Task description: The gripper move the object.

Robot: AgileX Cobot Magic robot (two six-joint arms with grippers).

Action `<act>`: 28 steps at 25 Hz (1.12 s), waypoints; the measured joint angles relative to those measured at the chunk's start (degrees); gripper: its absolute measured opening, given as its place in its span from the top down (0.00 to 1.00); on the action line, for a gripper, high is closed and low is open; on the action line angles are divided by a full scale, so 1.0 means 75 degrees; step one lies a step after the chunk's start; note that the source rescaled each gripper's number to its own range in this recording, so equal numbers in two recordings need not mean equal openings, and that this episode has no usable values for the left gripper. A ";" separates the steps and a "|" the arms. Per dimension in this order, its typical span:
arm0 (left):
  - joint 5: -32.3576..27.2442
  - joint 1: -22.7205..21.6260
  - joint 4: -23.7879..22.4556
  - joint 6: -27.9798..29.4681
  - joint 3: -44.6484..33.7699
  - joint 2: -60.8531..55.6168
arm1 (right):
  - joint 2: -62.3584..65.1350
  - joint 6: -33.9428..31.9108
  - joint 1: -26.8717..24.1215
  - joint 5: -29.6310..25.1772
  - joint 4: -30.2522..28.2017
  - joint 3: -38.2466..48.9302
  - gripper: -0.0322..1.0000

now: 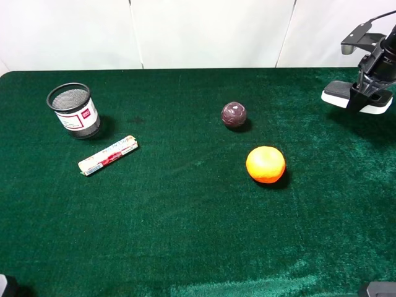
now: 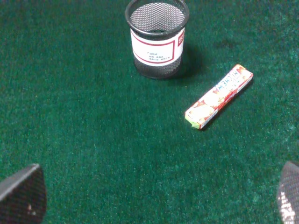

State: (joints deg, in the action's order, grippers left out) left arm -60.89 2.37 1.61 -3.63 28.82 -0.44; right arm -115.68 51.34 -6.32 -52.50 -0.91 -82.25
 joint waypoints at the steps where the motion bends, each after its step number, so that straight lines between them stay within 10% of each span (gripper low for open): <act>1: 0.0000 0.0000 0.0000 0.0000 0.0000 0.0000 | 0.0057 0.0000 0.0054 -0.0052 -0.0002 0.0000 0.97; 28: 0.0000 0.0000 0.0000 0.0000 0.0000 0.0000 | 0.0797 -0.1277 0.4918 -0.0496 0.0725 0.0015 0.97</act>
State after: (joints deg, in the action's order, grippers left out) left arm -60.89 2.37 1.61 -3.63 28.82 -0.44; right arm -109.69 41.76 30.56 -56.22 4.53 -82.13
